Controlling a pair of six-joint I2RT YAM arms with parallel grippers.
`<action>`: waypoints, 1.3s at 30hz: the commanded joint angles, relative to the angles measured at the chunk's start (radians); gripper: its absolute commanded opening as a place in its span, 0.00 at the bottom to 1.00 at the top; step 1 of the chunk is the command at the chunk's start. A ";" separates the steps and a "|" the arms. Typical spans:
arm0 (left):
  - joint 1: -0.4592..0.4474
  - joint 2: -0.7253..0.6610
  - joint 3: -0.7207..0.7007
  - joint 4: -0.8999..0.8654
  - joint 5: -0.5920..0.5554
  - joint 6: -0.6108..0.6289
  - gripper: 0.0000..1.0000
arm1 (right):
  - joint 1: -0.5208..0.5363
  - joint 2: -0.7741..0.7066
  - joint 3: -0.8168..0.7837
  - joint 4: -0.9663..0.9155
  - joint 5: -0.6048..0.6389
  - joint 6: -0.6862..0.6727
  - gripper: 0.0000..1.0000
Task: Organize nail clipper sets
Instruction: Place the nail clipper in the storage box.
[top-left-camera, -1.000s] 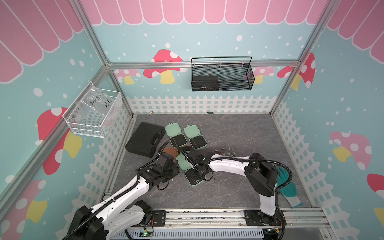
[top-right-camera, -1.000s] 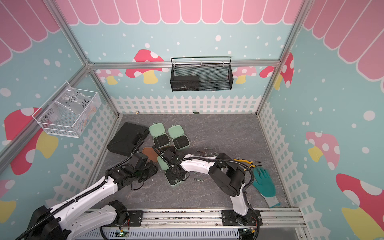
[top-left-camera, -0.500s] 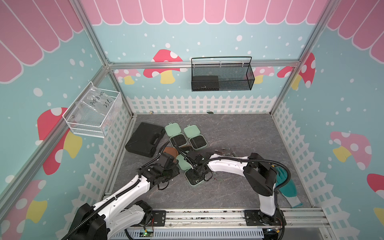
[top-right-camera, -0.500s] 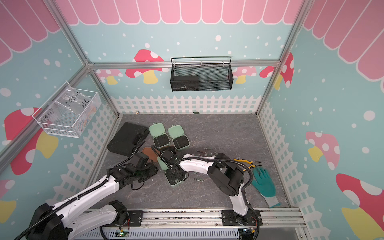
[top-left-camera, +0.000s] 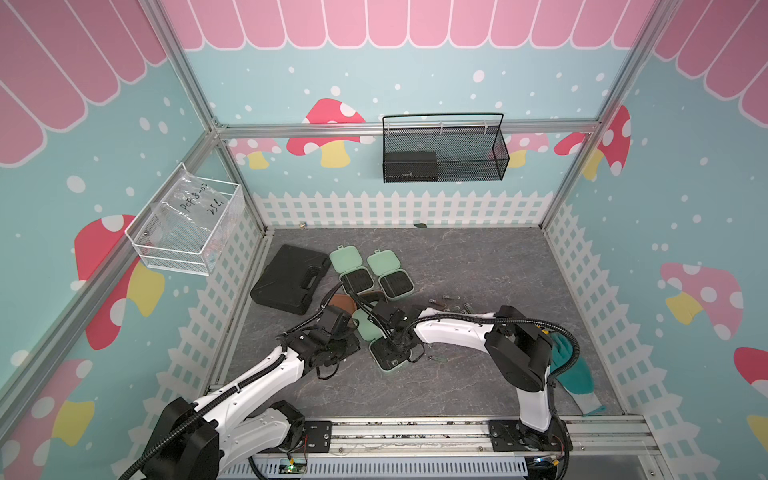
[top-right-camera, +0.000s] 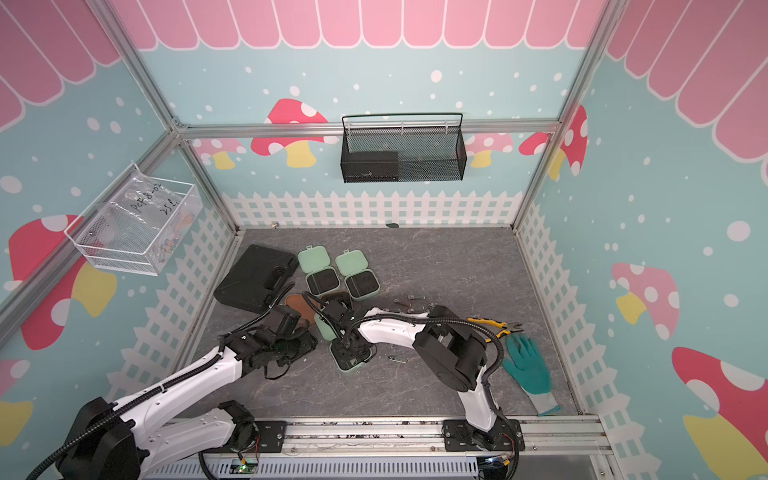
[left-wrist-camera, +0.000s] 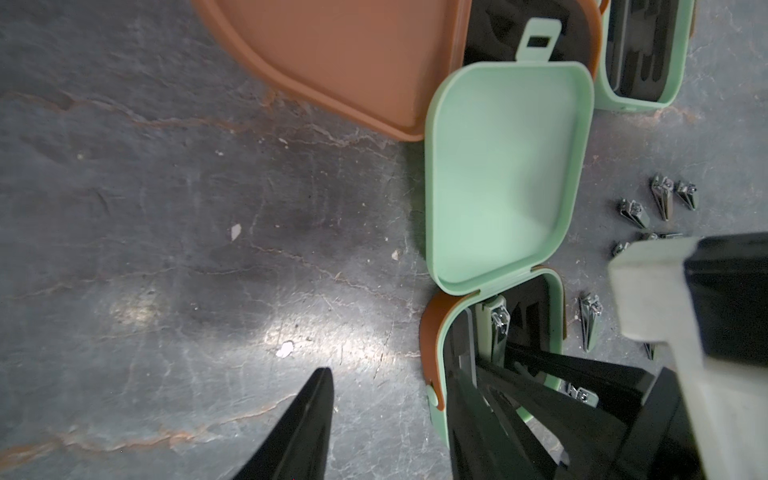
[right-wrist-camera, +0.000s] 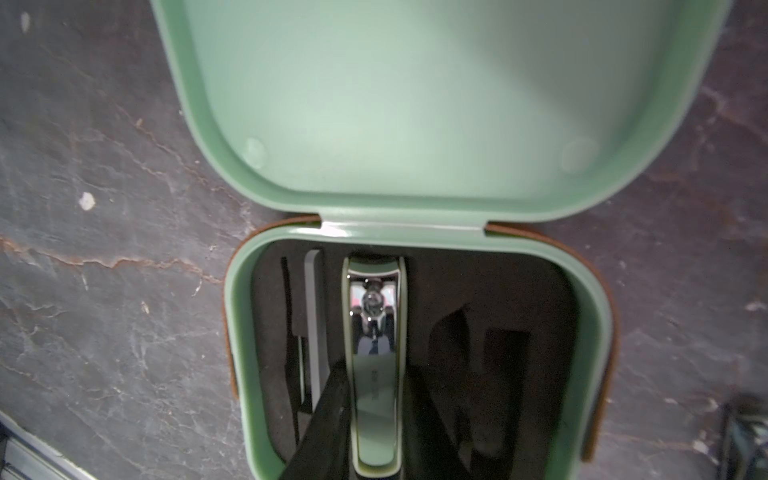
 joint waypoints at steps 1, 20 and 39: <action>0.007 0.002 0.024 -0.013 0.003 0.007 0.47 | 0.012 0.153 -0.073 -0.030 0.060 0.004 0.12; 0.007 0.005 0.023 -0.014 0.005 0.014 0.47 | 0.021 0.269 -0.045 -0.075 0.132 0.011 0.07; 0.008 -0.003 0.008 -0.014 0.013 0.005 0.47 | 0.024 0.317 -0.050 -0.022 0.051 -0.029 0.17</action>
